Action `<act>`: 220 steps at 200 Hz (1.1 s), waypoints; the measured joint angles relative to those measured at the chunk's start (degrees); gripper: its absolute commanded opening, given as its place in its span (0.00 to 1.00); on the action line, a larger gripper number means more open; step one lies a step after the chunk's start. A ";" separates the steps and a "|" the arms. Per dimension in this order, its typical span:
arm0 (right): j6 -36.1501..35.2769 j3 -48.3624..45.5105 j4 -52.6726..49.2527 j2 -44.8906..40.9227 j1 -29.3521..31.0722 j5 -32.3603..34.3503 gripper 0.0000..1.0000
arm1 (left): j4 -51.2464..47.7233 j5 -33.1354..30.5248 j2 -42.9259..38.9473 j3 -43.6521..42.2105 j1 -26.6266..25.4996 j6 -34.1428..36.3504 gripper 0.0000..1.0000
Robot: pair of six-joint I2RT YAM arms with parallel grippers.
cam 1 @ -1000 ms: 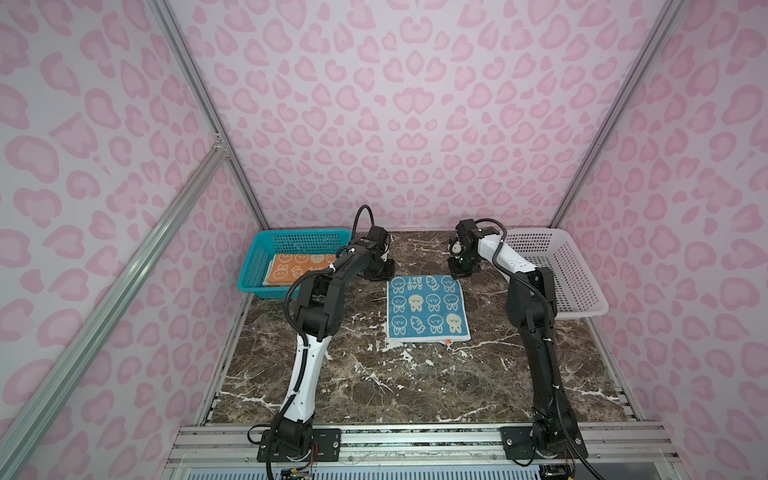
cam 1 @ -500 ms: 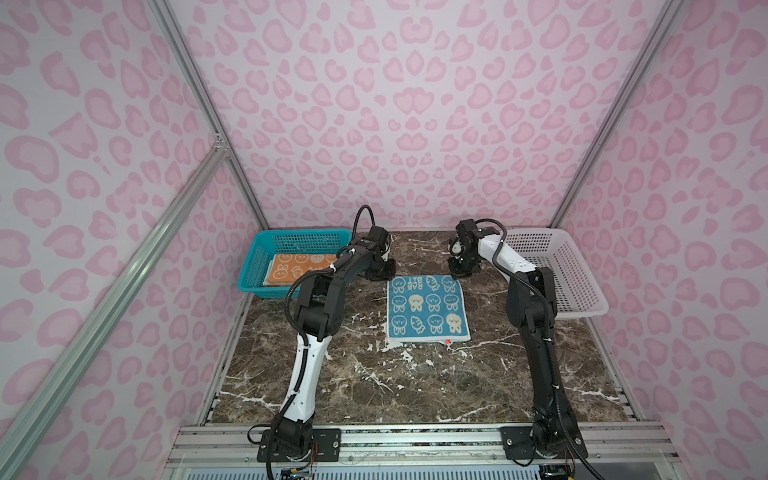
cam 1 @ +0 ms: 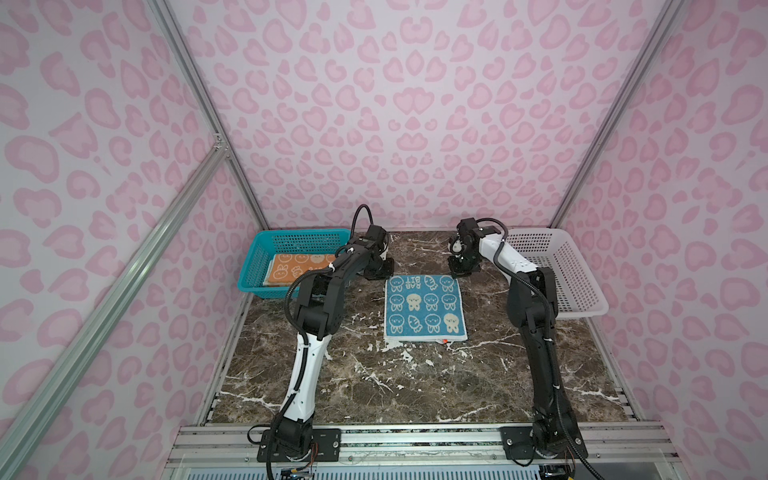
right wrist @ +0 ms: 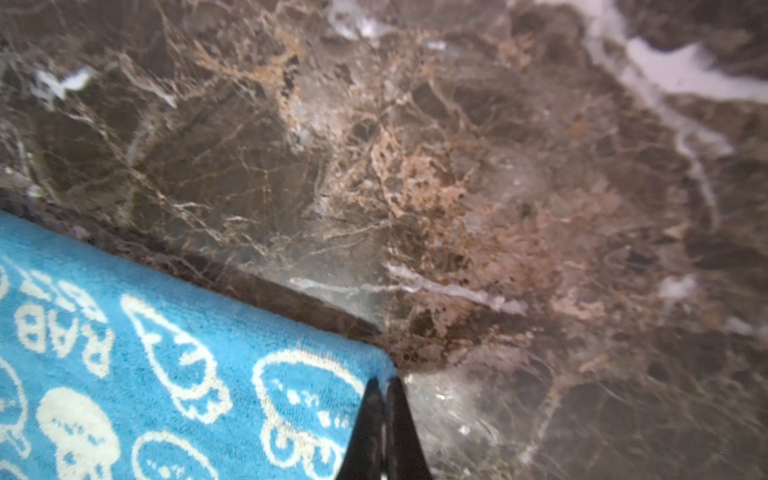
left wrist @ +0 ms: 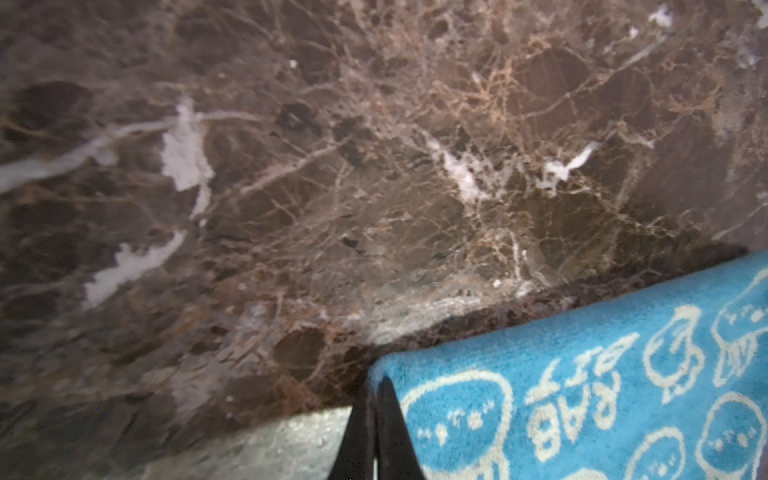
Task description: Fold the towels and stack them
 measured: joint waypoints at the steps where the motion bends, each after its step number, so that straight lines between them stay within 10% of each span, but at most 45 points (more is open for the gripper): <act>1: 0.00 0.04 0.00 0.00 0.00 -0.02 0.00 | -0.02 0.00 0.00 0.02 0.02 0.00 0.03; 220: 3.23 -22.75 6.64 -20.15 0.09 -3.52 0.00 | 10.32 0.48 -22.36 -23.78 0.00 -1.53 0.03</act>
